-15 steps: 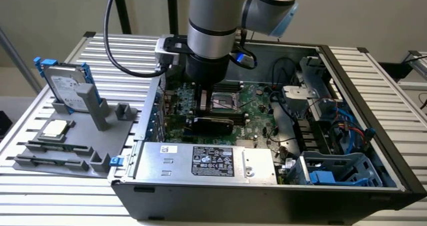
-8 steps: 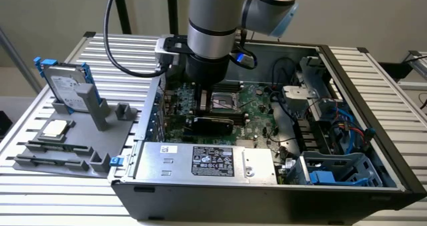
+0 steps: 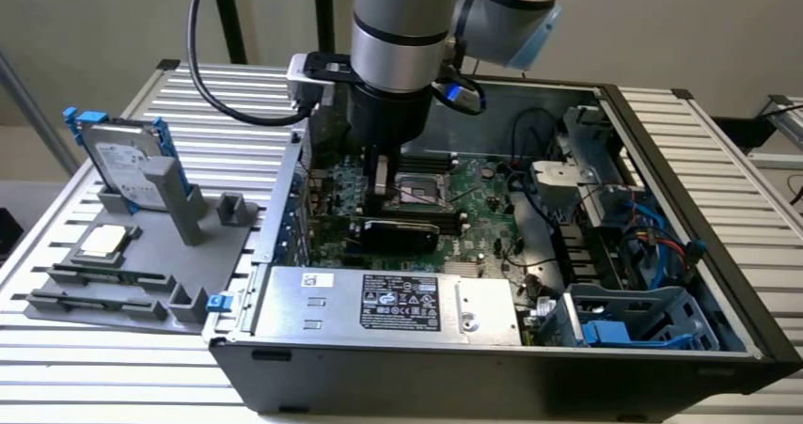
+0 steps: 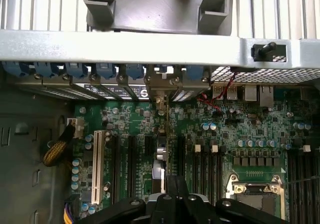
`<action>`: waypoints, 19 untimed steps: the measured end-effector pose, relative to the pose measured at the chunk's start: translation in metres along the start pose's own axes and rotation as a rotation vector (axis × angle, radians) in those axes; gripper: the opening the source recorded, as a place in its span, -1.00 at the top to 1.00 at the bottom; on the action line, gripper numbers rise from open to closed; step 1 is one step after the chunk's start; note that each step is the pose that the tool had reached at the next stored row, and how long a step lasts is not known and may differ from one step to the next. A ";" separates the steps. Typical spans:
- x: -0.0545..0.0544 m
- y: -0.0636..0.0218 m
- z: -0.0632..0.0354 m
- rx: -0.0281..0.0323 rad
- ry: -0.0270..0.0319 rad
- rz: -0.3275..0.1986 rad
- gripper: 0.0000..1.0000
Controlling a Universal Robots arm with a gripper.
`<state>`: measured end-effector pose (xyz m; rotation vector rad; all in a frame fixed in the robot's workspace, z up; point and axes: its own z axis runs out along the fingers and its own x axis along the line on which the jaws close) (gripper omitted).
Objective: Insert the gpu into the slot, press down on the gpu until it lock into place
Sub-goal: 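Press down on the gpu until it lock into place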
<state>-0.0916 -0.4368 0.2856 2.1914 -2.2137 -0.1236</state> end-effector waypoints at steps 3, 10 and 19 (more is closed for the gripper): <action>0.000 0.0048 0.0002 -0.0004 0.0009 -0.009 0.79; 0.000 0.0158 0.0010 -0.0151 0.0017 -0.017 0.79; 0.000 0.0242 0.0016 -0.0747 0.0207 -0.017 0.79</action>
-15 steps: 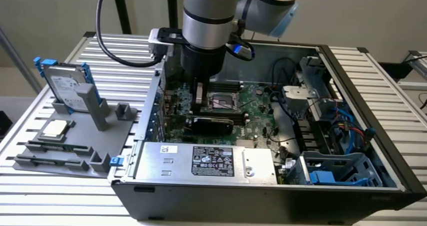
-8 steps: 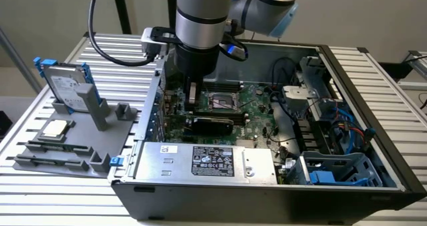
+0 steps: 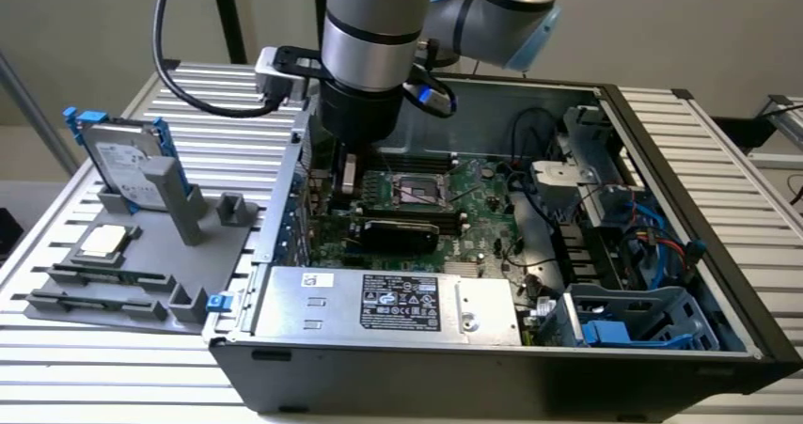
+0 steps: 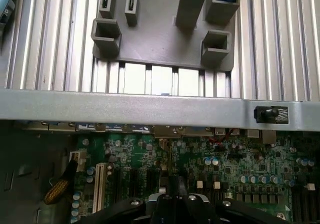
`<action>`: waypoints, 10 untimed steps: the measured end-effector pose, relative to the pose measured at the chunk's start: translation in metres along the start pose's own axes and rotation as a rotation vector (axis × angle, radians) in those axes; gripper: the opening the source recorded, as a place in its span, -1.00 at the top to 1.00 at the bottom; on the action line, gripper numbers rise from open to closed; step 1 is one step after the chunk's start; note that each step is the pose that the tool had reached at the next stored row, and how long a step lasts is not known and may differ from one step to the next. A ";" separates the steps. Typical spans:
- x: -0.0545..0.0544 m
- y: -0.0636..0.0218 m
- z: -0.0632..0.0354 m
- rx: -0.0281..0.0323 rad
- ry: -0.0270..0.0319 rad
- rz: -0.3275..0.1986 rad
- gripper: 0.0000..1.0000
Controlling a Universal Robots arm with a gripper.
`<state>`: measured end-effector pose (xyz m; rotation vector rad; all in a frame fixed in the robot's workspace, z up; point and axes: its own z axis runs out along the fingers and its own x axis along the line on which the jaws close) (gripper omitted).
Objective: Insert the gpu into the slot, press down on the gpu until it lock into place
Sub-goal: 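Press down on the gpu until it lock into place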
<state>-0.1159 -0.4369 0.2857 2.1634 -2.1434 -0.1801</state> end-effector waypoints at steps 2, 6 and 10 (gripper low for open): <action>0.000 0.0010 0.0003 -0.0043 0.0222 0.002 0.79; 0.000 0.0035 0.0006 -0.0222 0.0460 0.004 0.79; 0.000 0.0050 0.0002 -0.0407 0.0526 0.004 0.79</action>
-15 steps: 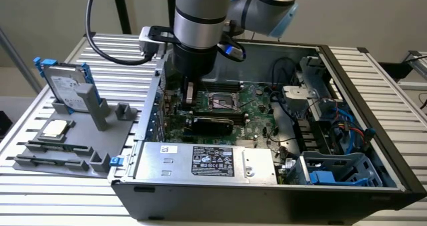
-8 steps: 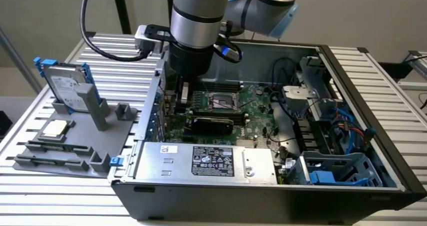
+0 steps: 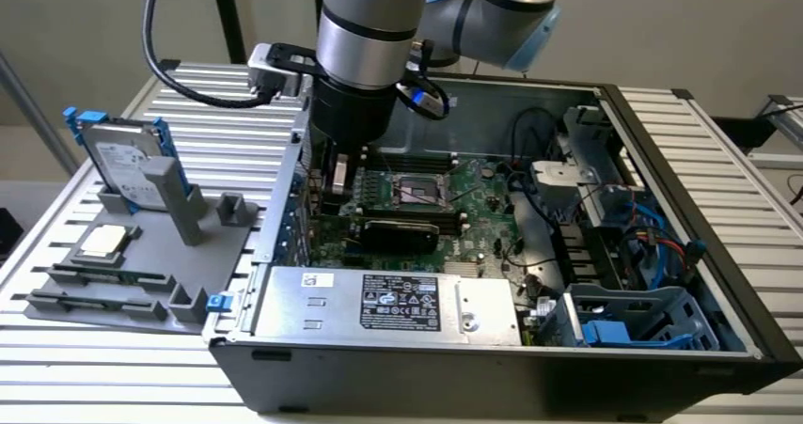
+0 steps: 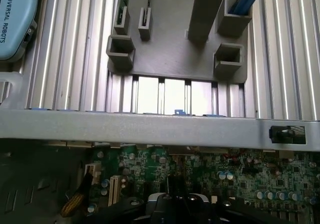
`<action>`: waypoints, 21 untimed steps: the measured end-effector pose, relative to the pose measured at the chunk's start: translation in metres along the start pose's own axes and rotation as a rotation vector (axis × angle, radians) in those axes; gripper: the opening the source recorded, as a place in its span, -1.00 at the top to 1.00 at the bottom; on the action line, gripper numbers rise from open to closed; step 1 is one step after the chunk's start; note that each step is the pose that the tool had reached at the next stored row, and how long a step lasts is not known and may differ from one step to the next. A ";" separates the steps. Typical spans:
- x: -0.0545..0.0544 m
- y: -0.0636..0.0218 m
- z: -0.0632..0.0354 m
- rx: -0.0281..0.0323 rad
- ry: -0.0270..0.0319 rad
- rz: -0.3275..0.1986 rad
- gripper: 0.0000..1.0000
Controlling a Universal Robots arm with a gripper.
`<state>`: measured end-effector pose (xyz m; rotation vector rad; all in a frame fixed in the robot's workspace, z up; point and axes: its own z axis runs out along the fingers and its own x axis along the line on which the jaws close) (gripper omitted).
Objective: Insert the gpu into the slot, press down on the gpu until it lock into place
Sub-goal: 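Press down on the gpu until it lock into place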
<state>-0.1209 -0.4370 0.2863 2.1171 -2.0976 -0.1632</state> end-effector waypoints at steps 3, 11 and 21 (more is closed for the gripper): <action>0.000 0.0004 -0.0021 -0.0050 0.0043 0.000 0.79; 0.000 0.0022 -0.0066 -0.0245 0.0140 0.000 0.79; 0.000 0.0051 -0.0081 -0.0546 0.0162 -0.001 0.79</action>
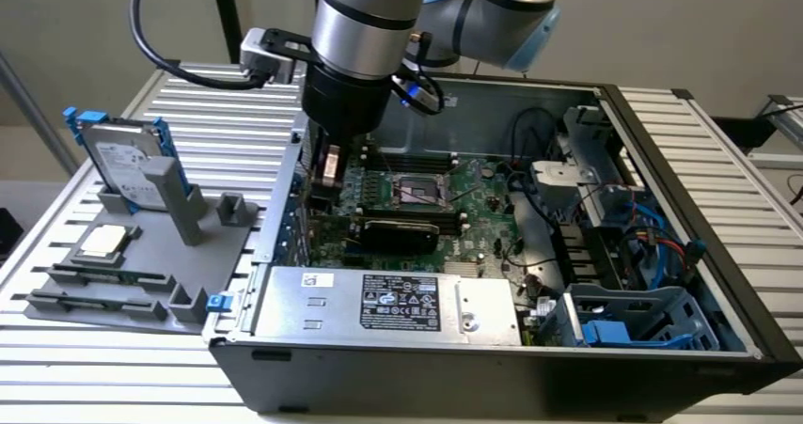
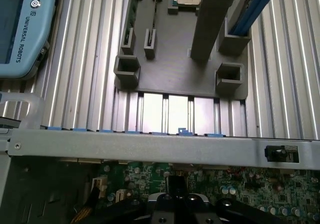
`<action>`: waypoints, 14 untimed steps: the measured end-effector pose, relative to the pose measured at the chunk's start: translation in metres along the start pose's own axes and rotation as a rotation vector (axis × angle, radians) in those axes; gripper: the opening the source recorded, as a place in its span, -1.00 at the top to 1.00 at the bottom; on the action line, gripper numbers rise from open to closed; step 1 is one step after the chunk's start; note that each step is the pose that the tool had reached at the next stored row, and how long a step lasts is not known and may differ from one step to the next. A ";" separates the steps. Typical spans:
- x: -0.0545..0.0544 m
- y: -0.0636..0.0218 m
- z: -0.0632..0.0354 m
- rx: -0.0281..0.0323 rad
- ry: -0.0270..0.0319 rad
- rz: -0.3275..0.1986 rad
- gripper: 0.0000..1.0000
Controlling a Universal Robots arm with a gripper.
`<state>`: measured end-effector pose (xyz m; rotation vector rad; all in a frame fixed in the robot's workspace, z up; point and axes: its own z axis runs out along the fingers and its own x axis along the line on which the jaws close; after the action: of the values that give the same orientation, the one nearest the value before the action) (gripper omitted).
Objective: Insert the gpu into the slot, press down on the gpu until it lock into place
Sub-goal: 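Press down on the gpu until it lock into place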
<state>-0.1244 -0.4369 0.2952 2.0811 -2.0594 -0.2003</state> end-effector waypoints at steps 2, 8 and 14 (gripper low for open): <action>0.000 0.0005 0.0001 -0.0011 0.0000 0.000 0.79; -0.001 0.0019 0.0006 -0.0020 -0.0005 0.000 0.79; -0.003 0.0023 0.0005 -0.0028 -0.0003 0.001 0.79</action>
<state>-0.1268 -0.4343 0.2951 2.0787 -2.0589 -0.2032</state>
